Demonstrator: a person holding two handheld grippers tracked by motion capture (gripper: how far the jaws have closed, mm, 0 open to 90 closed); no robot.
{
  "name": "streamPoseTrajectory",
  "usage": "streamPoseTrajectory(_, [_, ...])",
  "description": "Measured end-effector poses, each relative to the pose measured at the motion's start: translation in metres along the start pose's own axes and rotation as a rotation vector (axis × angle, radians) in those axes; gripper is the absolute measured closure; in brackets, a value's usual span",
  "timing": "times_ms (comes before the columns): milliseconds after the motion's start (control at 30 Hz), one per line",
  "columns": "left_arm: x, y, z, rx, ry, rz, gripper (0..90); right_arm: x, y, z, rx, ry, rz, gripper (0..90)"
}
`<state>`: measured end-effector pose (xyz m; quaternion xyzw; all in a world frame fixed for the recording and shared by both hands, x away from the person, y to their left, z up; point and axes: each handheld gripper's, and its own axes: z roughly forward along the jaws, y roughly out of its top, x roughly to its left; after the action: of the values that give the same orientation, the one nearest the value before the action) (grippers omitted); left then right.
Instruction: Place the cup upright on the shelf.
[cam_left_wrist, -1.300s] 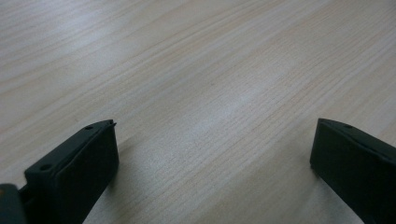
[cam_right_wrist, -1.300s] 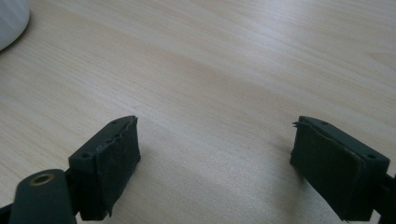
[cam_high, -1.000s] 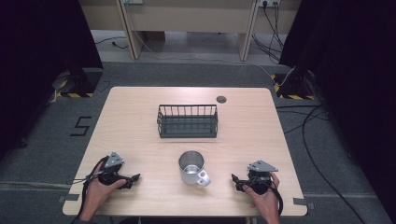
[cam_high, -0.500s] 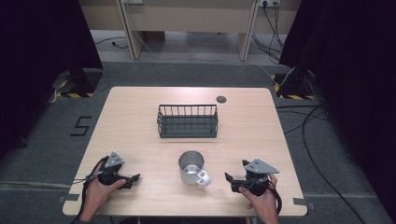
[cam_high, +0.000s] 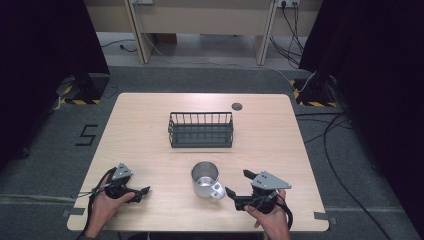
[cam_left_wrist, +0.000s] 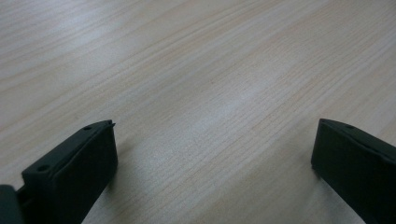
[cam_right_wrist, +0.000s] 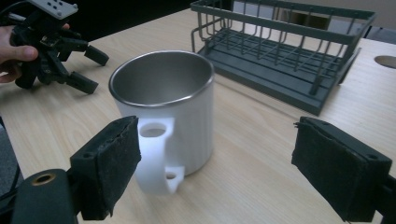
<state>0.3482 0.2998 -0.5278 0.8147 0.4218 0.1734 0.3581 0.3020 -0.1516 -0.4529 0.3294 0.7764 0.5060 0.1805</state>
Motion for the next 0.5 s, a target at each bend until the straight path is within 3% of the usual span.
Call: streamPoseTrajectory(500, [0.000, 0.000, 0.000, 0.000, 0.000, -0.001, 0.0, 0.018, 0.015, 0.033, 0.011, 0.033, -0.053, 15.0])
